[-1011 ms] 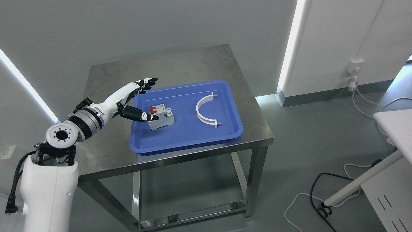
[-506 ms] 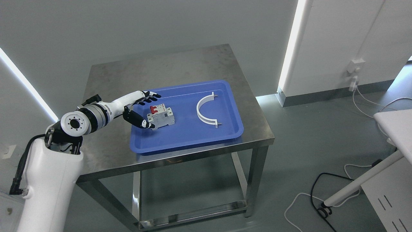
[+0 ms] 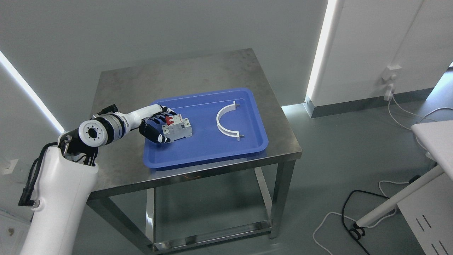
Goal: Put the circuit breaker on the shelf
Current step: 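Close the left hand fingers around the grey circuit breaker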
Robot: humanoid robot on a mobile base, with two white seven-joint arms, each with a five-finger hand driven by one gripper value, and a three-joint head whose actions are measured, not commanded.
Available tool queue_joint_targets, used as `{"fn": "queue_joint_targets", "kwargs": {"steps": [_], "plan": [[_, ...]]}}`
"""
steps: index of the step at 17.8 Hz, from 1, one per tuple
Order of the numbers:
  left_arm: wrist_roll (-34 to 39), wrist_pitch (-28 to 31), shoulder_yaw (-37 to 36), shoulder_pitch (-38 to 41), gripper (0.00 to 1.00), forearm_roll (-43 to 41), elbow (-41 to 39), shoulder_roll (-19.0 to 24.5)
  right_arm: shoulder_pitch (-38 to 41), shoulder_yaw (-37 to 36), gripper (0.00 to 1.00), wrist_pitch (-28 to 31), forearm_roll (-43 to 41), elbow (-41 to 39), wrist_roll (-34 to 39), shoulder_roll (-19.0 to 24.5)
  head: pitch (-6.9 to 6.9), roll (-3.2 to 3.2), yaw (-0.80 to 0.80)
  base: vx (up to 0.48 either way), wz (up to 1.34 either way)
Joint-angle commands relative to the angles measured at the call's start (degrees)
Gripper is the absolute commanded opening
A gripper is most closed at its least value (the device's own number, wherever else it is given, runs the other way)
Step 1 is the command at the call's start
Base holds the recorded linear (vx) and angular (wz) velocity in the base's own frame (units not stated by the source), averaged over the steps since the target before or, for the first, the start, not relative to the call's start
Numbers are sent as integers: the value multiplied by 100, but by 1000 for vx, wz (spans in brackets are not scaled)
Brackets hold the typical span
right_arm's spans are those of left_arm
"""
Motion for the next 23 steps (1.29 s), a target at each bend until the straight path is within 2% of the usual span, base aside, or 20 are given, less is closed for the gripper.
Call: {"fn": "queue_joint_targets", "kwargs": {"steps": [1, 6, 9, 12, 16, 18, 19, 20, 21, 22, 23], "plan": [[-17, 12, -155, -43, 65, -51, 209, -378, 88, 0, 100, -121, 6, 0, -1, -100, 0, 0, 0, 0, 0], [44, 47, -120, -61, 62, -69, 367, -537, 88, 0, 100, -121, -3, 0, -1, -100, 0, 0, 0, 1, 7], [97, 21, 38, -61, 48, -69, 437, -537, 88, 0, 100, -121, -3, 0, -1, -100, 0, 0, 0, 0, 0], [194, -216, 82, -96, 39, -69, 508, -493, 88, 0, 100, -121, 6, 0, -1, -100, 0, 0, 0, 0, 0], [264, -1189, 600, -87, 13, -77, 639, -528, 88, 0, 100, -121, 6, 0, -1, -100, 0, 0, 0, 0, 0], [282, -1464, 845, -87, 10, -51, 692, -555, 88, 0, 100, -121, -3, 0, -1, -100, 0, 0, 0, 0, 0], [325, -1473, 1091, -87, 10, 1, 649, -659, 88, 0, 100, -121, -3, 0, -1, -100, 0, 0, 0, 0, 0], [396, -1473, 1519, -105, 10, 80, 587, -974, 88, 0, 100, -121, -3, 0, -1, -100, 0, 0, 0, 0, 0], [509, -1473, 2272, -209, 11, 185, 421, -1612, 88, 0, 100, -121, -3, 0, -1, -100, 0, 0, 0, 0, 0], [632, -1465, 2976, -341, 11, 204, 176, -1967, 88, 0, 100, -121, -3, 0, -1, -100, 0, 0, 0, 0, 0], [738, -1456, 3366, -360, 11, 308, -200, -1967, 88, 0, 100, -121, -3, 0, -1, -100, 0, 0, 0, 0, 0]]}}
